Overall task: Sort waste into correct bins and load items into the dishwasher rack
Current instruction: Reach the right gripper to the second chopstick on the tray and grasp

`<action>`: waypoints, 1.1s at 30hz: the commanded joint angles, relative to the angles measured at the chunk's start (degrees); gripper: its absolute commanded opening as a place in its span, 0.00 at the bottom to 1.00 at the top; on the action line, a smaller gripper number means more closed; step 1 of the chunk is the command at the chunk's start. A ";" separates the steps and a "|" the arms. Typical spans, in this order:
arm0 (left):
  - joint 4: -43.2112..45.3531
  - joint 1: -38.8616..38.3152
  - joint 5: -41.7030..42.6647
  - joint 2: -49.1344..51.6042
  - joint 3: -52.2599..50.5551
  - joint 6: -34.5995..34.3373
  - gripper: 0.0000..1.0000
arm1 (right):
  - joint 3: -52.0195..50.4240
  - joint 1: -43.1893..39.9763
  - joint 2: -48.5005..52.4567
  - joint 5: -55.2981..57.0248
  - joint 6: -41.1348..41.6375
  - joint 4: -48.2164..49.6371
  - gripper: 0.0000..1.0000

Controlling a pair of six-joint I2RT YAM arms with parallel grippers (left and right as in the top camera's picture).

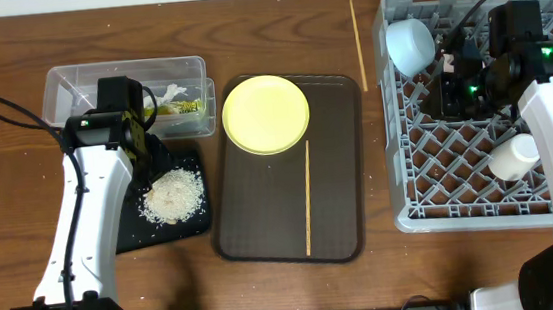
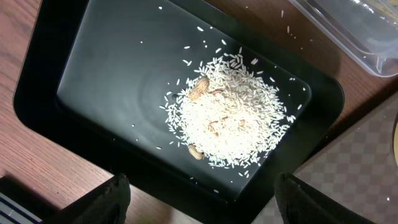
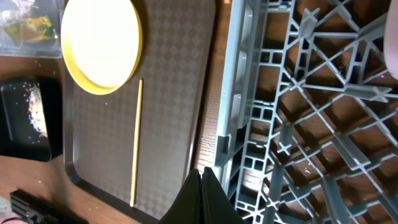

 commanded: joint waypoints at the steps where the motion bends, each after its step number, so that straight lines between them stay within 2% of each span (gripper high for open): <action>1: 0.11 0.24 -1.14 0.09 0.48 -0.31 0.77 | 1.22 -0.42 0.48 1.68 -1.01 0.00 0.01; 8: 0.24 0.24 -1.14 0.09 0.48 -0.33 0.77 | 1.22 0.02 0.48 1.73 -1.05 1.25 0.06; 17: 0.59 0.24 -1.14 0.09 0.48 -0.33 0.77 | 1.22 8.33 0.48 2.91 -1.01 4.83 0.39; 26: 0.94 0.24 -1.14 0.09 0.48 -0.52 0.77 | -0.22 25.16 0.72 16.24 4.46 8.26 0.48; 33: 1.09 0.24 -1.14 0.09 0.48 -0.52 0.77 | -0.52 35.12 6.93 18.21 12.11 9.33 0.48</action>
